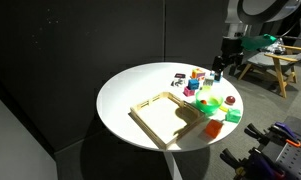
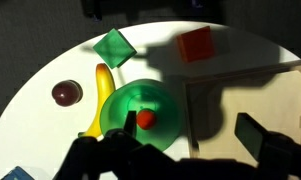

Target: Place the blue block on top of the pink block

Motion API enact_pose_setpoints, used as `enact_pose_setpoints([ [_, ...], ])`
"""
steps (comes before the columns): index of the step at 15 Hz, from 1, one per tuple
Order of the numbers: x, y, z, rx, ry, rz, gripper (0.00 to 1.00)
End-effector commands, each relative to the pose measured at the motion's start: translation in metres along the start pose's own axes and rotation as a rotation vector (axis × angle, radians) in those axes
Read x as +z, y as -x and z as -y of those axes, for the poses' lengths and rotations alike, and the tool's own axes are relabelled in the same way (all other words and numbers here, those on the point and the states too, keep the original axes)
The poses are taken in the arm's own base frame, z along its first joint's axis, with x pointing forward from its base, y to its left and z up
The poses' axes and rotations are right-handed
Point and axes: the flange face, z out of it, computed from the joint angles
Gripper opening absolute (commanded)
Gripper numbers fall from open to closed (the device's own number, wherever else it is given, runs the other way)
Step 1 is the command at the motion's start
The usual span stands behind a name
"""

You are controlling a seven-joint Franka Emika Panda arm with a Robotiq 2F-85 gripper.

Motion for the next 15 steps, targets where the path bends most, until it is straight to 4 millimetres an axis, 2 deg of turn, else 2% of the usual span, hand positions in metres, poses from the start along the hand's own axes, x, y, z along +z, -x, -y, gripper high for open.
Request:
enact_pose_setpoints([
  [1,-0.016,0.018,0.002,-0.044,-0.010,-0.032,1.00],
  [11,-0.039,0.041,0.008,-0.046,-0.007,-0.090,1.00],
  [12,-0.033,0.032,0.010,-0.050,-0.006,-0.081,1.00],
  [15,-0.033,0.032,0.010,-0.051,-0.006,-0.080,1.00],
])
